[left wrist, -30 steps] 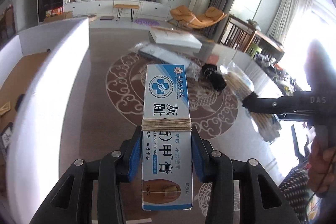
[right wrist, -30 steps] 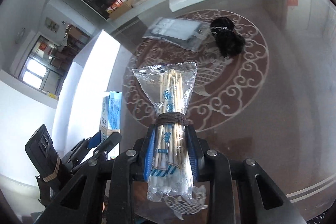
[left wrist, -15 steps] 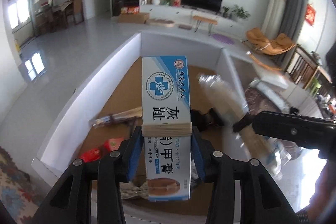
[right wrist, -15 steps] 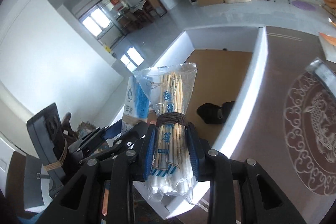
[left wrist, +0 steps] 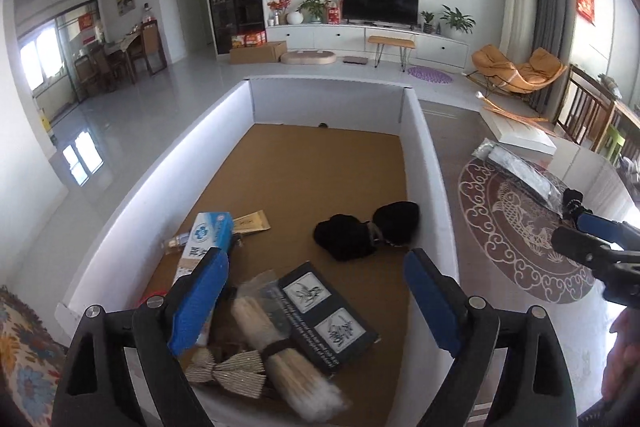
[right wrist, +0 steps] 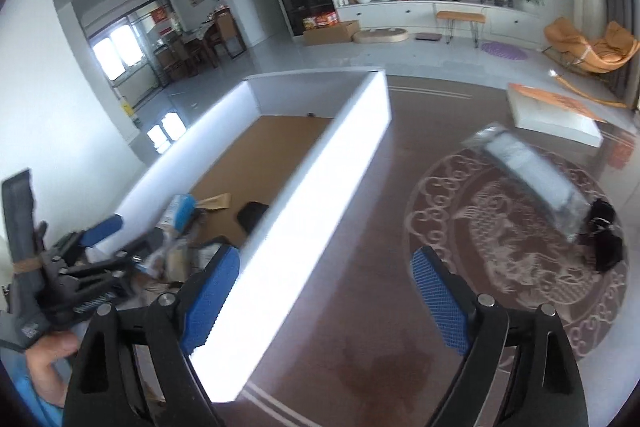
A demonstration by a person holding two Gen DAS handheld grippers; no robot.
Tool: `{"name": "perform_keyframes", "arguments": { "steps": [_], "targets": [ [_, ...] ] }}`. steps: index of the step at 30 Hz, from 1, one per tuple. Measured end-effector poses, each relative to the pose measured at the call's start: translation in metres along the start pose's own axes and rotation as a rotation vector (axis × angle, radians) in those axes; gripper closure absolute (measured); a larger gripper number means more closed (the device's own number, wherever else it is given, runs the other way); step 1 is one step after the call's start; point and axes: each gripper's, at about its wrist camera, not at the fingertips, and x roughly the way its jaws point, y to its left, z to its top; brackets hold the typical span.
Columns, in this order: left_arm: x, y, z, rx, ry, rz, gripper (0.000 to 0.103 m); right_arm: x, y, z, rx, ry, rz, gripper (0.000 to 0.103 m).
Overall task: Organize objects
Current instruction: 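Carry the ointment box and swab bag over the bin and open both tools, then move both tools back over the table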
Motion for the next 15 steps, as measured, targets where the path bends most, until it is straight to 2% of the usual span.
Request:
{"name": "perform_keyframes", "arguments": {
  "steps": [3,9,14,15],
  "targets": [
    [-0.010,-0.034,0.001,0.071,-0.026,-0.016,0.013,0.005,-0.051,-0.025,0.024,0.029,-0.140,0.014],
    [-0.023,-0.095,0.000,0.165,-0.048,-0.080,0.013,-0.003,-0.131,-0.077,0.105,0.075,-0.321,0.014],
    [-0.041,-0.140,-0.009,0.212,-0.062,-0.201,0.012,-0.015,-0.177,-0.105,0.176,0.066,-0.436,0.014],
    [-0.043,-0.151,-0.013,0.229,-0.055,-0.231,0.007,-0.016,-0.186,-0.109,0.195,0.069,-0.452,0.014]
  ]
}}
